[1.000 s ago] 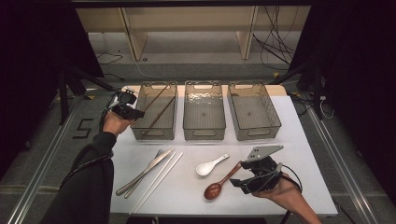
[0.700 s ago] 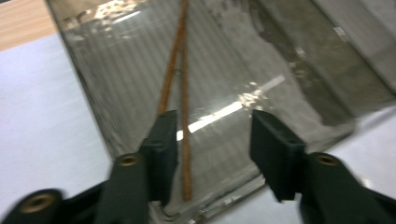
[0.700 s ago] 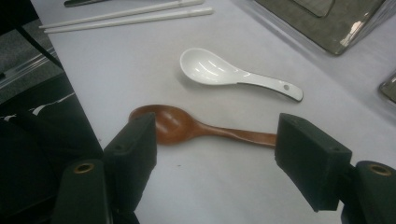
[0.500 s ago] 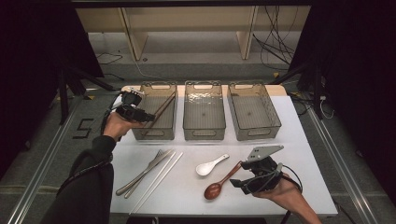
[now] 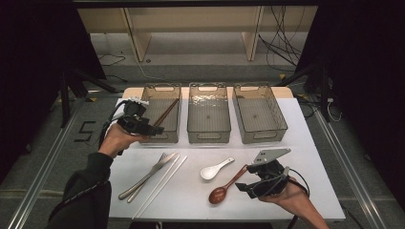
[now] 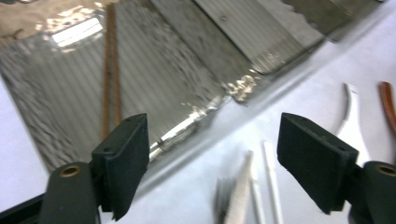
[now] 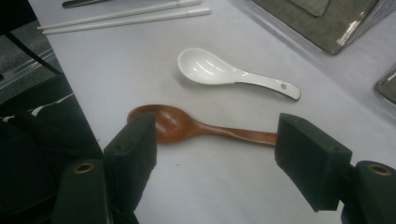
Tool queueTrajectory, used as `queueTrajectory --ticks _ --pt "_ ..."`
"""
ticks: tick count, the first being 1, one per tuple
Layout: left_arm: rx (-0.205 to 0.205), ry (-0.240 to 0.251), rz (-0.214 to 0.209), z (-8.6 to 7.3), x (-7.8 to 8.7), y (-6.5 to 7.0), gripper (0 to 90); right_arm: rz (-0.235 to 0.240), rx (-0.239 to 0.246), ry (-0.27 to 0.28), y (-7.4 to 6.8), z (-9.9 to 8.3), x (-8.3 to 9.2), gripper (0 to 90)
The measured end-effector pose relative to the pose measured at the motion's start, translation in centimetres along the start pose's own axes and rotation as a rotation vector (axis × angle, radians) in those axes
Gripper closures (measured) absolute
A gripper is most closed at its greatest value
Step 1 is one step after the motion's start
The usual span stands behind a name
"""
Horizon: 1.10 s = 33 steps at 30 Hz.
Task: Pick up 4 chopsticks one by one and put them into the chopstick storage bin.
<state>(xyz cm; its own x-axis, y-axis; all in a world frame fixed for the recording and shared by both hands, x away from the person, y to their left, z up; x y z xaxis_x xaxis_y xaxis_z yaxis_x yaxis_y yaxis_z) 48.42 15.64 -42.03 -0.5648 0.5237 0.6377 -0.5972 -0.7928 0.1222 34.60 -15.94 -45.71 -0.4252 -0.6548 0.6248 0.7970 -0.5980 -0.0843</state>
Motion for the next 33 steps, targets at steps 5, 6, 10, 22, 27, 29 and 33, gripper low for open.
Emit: queueTrajectory --ticks 5,6,10,22,27,29,33 --pt "0.000 -0.048 -0.021 -2.5 0.1 1.2 20.6 -0.003 -0.001 0.000 0.0 0.0 0.0 30.5" --pt "-0.004 -0.073 -0.018 -3.1 0.0 1.4 19.8 -0.003 -0.001 0.000 0.0 0.0 0.0 30.4" --pt "-0.019 -0.130 -0.007 -4.6 -0.1 2.1 18.2 -0.001 0.000 0.001 -0.1 0.0 0.0 30.4" --pt "-0.050 -0.188 -0.017 -7.0 0.0 4.2 14.5 -0.003 0.003 0.002 -0.1 -0.1 0.1 30.5" --pt "-0.053 -0.196 -0.030 -7.7 0.1 4.9 14.6 -0.004 0.002 0.000 0.0 -0.1 0.1 30.5" --pt "-0.054 -0.207 -0.031 -8.0 0.0 5.1 15.5 -0.002 0.003 0.003 0.0 -0.1 0.1 30.5" --pt "-0.080 -0.247 -0.034 -8.8 -0.1 5.3 18.6 -0.005 0.004 0.001 0.0 -0.1 0.1 30.5"
Point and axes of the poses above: each handheld gripper's, and its own axes: x roughly backward along the jaws, z roughly out of its top, y roughly to its right, the point moved 8 cm from there along -x, roughly forward along the jaws, and after that the axes turned 10 degrees about y, right-handed, at the moved point
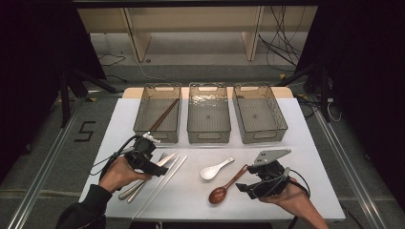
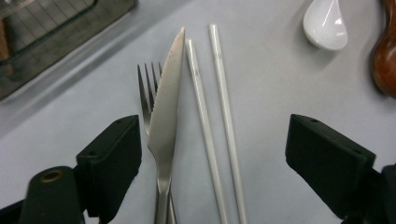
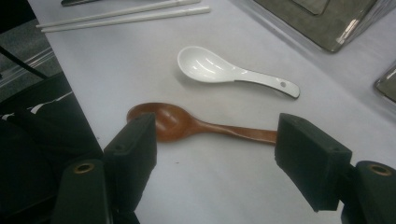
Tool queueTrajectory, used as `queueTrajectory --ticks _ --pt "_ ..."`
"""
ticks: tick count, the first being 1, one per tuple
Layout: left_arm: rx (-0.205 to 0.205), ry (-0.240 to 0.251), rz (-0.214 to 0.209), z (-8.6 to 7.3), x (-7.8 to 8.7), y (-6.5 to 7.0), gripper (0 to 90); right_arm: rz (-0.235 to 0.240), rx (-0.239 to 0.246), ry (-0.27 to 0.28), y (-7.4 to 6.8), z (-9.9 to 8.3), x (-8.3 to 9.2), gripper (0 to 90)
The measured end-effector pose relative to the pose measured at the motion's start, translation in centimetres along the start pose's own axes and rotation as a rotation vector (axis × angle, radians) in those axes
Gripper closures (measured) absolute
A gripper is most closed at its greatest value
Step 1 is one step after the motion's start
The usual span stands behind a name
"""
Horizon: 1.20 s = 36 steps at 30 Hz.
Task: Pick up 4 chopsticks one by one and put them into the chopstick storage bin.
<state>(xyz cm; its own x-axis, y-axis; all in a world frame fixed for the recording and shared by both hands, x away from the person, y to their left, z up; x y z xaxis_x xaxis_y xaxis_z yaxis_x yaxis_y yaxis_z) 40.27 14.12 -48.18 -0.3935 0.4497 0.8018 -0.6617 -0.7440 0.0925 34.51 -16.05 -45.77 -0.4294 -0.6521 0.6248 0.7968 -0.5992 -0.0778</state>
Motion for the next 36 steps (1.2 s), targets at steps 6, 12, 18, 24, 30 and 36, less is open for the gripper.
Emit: queueTrajectory --ticks 6,12,18,24,30,36 --pt "-0.023 -0.050 -0.005 -1.0 -0.3 0.6 23.3 0.001 0.000 -0.002 0.0 0.0 0.0 30.5" --pt "-0.018 -0.084 -0.002 -1.9 -0.6 0.7 33.5 0.002 -0.002 -0.003 0.0 0.0 0.0 30.5" --pt "-0.042 -0.121 0.002 -2.9 -1.4 1.1 45.9 0.004 -0.003 -0.007 -0.1 -0.1 0.0 30.5" --pt "-0.070 -0.177 0.009 -3.9 -2.5 1.3 57.3 0.005 -0.002 -0.009 -0.2 -0.1 -0.1 30.7" --pt "-0.066 -0.186 0.011 -4.1 -2.8 1.0 65.6 0.006 0.002 -0.010 -0.1 -0.1 -0.1 30.8" --pt "-0.077 -0.210 0.017 -4.5 -3.3 1.0 68.3 0.009 -0.001 -0.014 -0.3 -0.1 -0.1 30.7"
Point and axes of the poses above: each handheld gripper's, and its own axes: x roughly backward along the jaws, z roughly out of its top, y roughly to its right, the point moved 8 cm from there along -x, roughly forward along the jaws, and after that the axes turned 10 degrees about y, right-handed, at the moved point
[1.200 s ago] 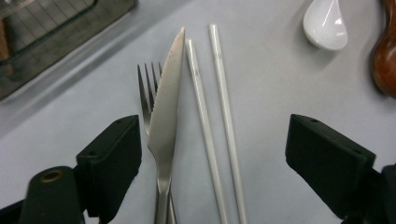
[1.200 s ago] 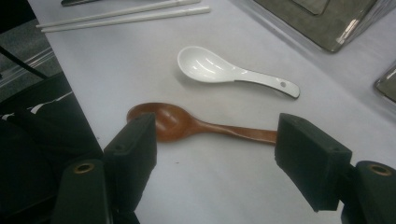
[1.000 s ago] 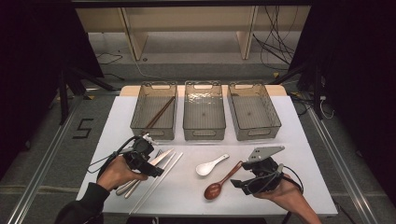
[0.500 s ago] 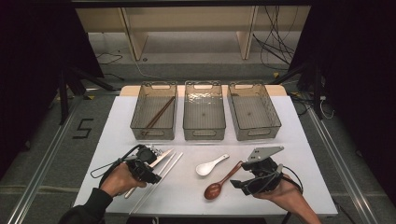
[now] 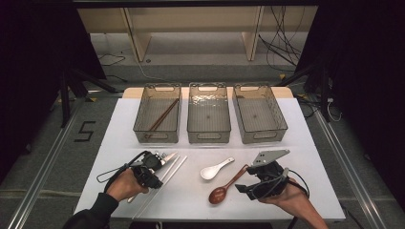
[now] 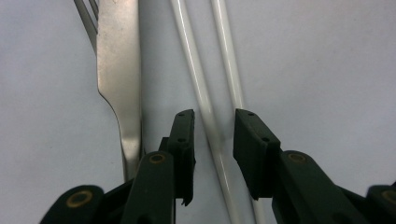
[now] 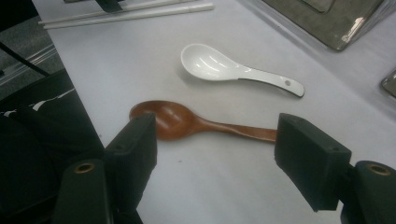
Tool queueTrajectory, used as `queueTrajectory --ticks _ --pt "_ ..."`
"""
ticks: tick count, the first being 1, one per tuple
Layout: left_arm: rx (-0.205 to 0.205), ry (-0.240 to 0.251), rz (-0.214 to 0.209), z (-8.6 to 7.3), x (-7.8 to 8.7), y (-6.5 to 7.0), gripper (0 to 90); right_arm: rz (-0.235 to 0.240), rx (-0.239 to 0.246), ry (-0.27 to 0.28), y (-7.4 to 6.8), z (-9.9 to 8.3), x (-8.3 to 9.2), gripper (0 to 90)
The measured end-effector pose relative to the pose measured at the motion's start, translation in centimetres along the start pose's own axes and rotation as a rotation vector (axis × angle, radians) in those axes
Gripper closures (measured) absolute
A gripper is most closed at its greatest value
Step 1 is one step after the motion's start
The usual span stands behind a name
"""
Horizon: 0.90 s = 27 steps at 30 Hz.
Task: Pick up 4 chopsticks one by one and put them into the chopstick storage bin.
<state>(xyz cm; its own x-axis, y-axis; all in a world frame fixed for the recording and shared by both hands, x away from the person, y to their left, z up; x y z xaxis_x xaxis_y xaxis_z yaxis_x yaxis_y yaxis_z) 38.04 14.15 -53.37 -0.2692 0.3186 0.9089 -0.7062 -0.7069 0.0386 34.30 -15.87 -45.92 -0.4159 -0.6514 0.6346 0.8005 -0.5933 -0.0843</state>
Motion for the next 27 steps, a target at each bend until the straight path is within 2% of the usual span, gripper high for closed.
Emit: queueTrajectory --ticks 7,17,27 --pt "-0.024 -0.027 0.003 -0.30 -0.55 0.30 73.2 -0.001 0.002 -0.002 -0.02 0.00 0.00 30.8" --pt "-0.036 -0.033 0.014 -0.24 -0.59 0.32 76.0 -0.001 0.005 -0.002 0.01 0.02 -0.02 31.2" --pt "-0.017 -0.038 0.007 -0.21 -0.61 0.30 79.9 -0.003 0.007 -0.001 0.02 0.06 0.03 31.5"
Point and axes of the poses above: each handheld gripper's, and its own axes: x roughly backward along the jaws, z roughly out of its top, y roughly to its right, the point moved 8 cm from there along -x, roughly forward along the jaws, and after that the axes turned 10 degrees about y, right-handed, at the moved point
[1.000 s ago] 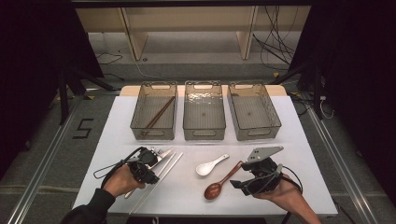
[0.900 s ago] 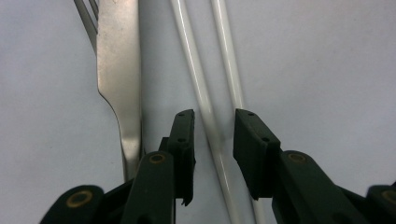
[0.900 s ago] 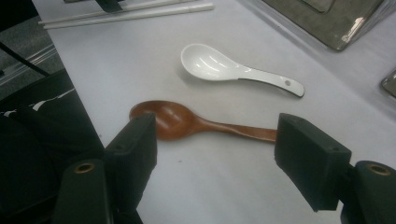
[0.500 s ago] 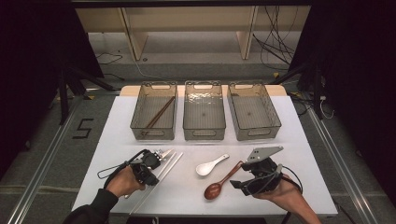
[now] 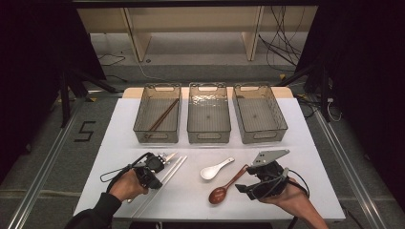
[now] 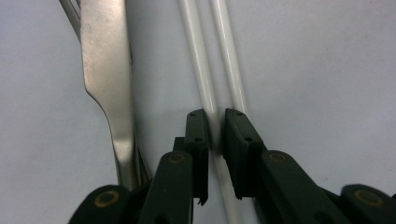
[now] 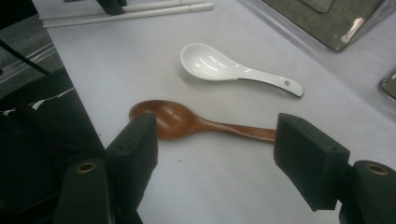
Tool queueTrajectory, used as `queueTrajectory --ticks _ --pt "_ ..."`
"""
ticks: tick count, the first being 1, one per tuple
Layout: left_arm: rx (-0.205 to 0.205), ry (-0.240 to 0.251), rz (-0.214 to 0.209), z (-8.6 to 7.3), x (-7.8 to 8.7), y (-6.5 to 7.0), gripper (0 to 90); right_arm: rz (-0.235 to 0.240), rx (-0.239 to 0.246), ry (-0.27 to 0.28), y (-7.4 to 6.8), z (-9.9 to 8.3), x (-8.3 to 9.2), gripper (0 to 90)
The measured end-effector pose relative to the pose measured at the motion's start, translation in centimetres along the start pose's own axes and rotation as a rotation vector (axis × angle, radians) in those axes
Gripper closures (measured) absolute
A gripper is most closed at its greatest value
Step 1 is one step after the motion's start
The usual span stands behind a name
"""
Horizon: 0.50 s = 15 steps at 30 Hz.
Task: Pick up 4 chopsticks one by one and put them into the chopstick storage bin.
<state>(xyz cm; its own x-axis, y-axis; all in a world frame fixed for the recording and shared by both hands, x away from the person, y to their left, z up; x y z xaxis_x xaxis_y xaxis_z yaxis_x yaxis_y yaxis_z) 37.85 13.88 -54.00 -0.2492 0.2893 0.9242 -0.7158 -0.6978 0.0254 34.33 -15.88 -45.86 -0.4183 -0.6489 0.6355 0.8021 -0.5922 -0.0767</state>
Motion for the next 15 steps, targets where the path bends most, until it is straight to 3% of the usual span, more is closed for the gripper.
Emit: queueTrajectory --ticks 7,15 --pt "0.019 0.000 0.001 -0.02 0.00 -0.03 80.9 0.001 -0.002 0.001 0.03 0.03 0.05 31.6" --pt "0.009 -0.002 0.005 0.01 -0.04 0.02 80.6 0.001 -0.002 -0.001 0.00 0.01 0.03 31.8"
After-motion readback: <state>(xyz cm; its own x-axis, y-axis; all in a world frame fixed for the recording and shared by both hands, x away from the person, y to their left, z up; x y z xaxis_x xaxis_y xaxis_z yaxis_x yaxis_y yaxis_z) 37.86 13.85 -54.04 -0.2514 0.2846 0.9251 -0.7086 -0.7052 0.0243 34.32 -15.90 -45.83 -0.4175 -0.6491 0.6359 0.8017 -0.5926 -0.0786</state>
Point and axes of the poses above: each handheld gripper's, and its own axes: x roughly backward along the jaws, z roughly out of its top, y roughly to its right, the point moved 8 cm from there along -x, roughly forward along the jaws, and after that the axes turned 10 degrees about y, right-handed, at the moved point
